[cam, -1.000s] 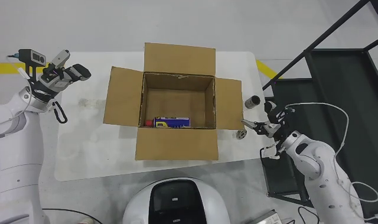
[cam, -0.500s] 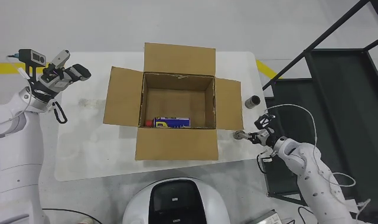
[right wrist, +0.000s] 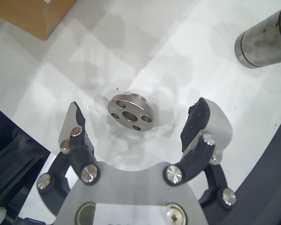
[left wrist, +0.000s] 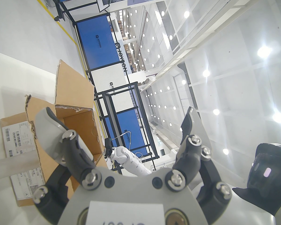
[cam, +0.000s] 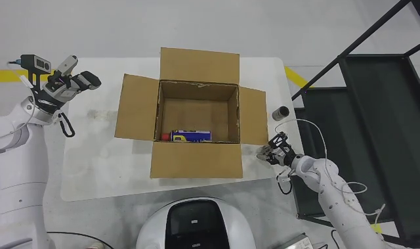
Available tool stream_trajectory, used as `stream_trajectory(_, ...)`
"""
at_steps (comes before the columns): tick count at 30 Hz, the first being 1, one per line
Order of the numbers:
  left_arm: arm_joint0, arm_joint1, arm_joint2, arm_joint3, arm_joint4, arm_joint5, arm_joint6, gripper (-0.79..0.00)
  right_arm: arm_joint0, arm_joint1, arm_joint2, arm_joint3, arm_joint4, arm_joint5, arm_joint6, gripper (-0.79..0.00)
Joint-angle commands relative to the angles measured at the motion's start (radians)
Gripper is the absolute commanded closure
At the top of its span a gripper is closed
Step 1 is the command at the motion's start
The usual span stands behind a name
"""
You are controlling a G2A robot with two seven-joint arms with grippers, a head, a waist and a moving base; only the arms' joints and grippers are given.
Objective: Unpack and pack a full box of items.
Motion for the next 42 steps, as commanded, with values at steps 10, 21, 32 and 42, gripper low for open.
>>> stream_trajectory(10,0.000,0.000,0.000,0.000,0.000,0.000,0.000,-0.785,0.013,-0.002,-0.019,0.046,-0.041,0.067,-0.053,0.000)
stream_trajectory(21,0.000,0.000,0.000,0.000,0.000,0.000,0.000,-0.785,-0.032,0.010,0.045,-0.024,-0.012,0.082,-0.139,0.000)
stream_trajectory(32,0.000,0.000,0.000,0.000,0.000,0.000,0.000,-0.785,-0.177,0.037,0.263,-0.358,0.087,0.114,-0.167,0.000)
stream_trajectory(42,0.000,0.000,0.000,0.000,0.000,0.000,0.000,-0.785,-0.118,0.030,0.155,-0.602,0.133,0.034,-0.061,0.000)
